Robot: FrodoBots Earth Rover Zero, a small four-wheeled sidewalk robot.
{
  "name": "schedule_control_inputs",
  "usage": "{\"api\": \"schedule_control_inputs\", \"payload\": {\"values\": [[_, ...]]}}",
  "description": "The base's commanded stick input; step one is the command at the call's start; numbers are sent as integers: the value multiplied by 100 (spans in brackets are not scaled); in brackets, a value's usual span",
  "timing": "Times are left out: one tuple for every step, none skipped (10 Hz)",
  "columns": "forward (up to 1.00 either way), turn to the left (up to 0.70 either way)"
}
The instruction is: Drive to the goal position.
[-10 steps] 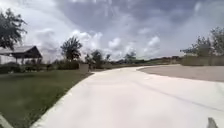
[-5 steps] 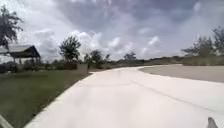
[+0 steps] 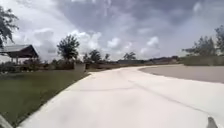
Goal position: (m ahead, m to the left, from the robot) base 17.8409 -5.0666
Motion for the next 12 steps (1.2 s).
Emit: {"api": "schedule_control_inputs", "payload": {"values": [[70, 0], [70, 0], [70, 0], [70, 0], [70, 0], [70, 0], [70, 0], [70, 0], [70, 0], [70, 0], [70, 0], [70, 0]]}}
